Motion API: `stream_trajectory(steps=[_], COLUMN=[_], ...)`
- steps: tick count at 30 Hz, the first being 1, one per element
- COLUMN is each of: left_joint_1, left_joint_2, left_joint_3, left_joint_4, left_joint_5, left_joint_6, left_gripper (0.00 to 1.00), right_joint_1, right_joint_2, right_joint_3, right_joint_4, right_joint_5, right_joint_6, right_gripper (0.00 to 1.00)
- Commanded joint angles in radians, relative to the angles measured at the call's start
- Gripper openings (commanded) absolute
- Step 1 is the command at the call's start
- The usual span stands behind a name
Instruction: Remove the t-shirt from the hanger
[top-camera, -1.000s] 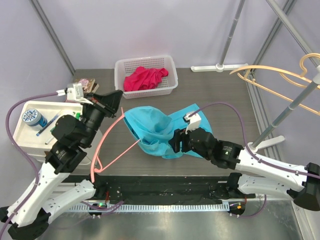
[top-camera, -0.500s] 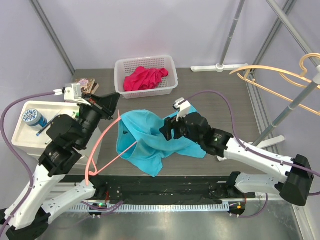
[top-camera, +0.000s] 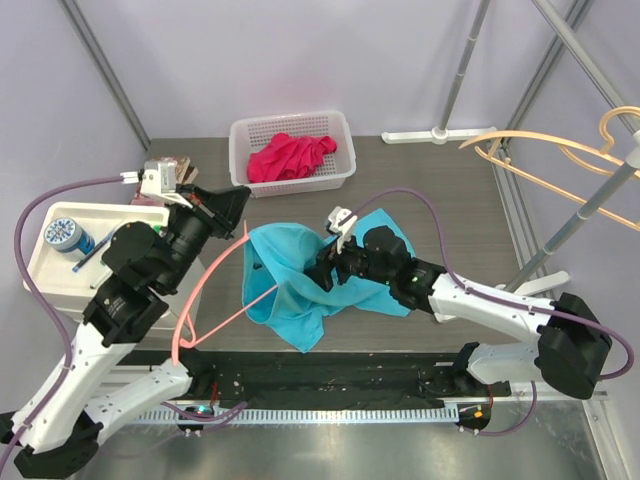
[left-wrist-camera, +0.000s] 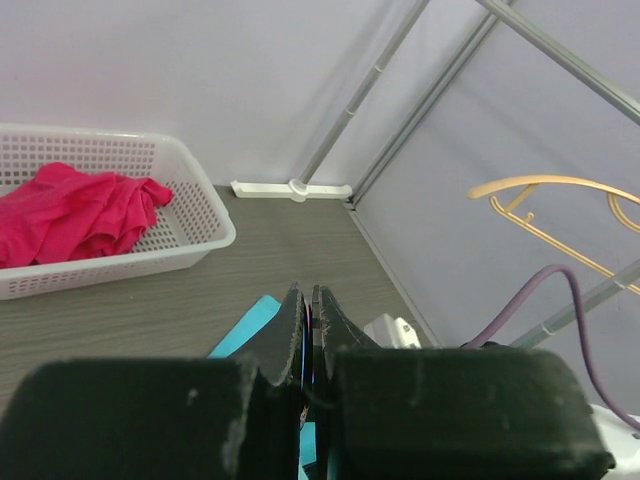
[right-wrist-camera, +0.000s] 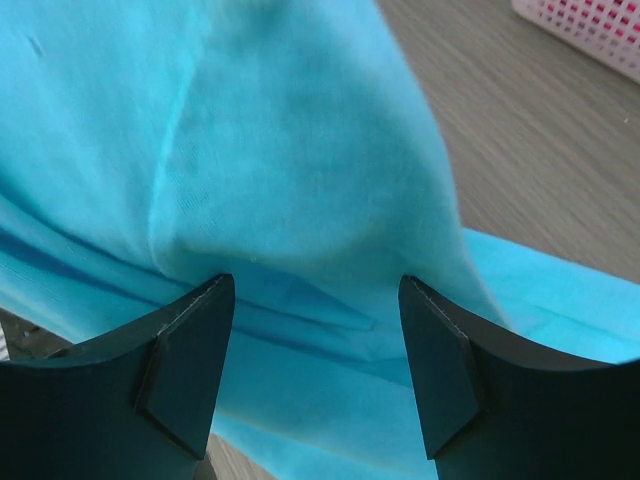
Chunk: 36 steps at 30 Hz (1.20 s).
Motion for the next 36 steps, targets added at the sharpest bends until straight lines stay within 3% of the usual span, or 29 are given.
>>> stream_trajectory(steps=[1, 7, 12, 15, 16, 17, 20, 22, 25, 28, 31, 36], left_joint_1=[0.005, 0.005, 0.005, 0.005, 0.005, 0.005, 0.005, 0.005, 0.005, 0.005, 0.005, 0.005], left_joint_2=[-0.037, -0.056, -0.053, -0.055, -0.056, -0.058, -0.056, -0.050, -0.049, -0.064, -0.084, -0.107], left_joint_3=[0.036, 0.013, 0.010, 0.009, 0.006, 0.001, -0.013, -0.001, -0.001, -0.017, -0.040, -0.077], left_joint_4=[0.054, 0.075, 0.080, 0.089, 0.094, 0.108, 0.121, 0.096, 0.056, 0.040, 0.034, 0.057], left_joint_5=[0.022, 0.034, 0.034, 0.040, 0.040, 0.037, 0.030, 0.023, -0.007, -0.050, -0.113, -0.159], left_joint_6=[-0.023, -0.046, -0.050, -0.051, -0.051, -0.052, -0.049, -0.035, -0.028, -0.029, -0.043, -0.044], left_gripper=[0.00, 0.00, 0.00, 0.00, 0.00, 0.00, 0.00, 0.00, 0.00, 0.00, 0.00, 0.00], right_joint_1=[0.000, 0.001, 0.000, 0.001, 0.001, 0.000, 0.001, -0.002, -0.018, -0.101, -0.188, -0.206], right_joint_2=[-0.010, 0.015, 0.026, 0.021, 0.023, 0.023, 0.001, -0.017, -0.043, -0.031, -0.008, -0.040], right_joint_3=[-0.082, -0.140, -0.162, -0.185, -0.191, -0.192, -0.205, -0.199, -0.145, -0.093, -0.085, -0.123], right_joint_4=[0.174, 0.329, 0.446, 0.516, 0.530, 0.536, 0.555, 0.495, 0.296, 0.086, -0.069, -0.131], right_joint_5=[-0.044, 0.221, 0.301, 0.301, 0.304, 0.310, 0.349, 0.531, 0.809, 0.971, 1.047, 1.031], right_joint_6=[-0.046, 0.038, 0.088, 0.120, 0.134, 0.172, 0.226, 0.304, 0.348, 0.434, 0.520, 0.530], right_gripper=[0.72, 0.70, 0.55, 0.33, 0.07, 0.01, 0.01, 0.01, 0.01, 0.01, 0.01, 0.01])
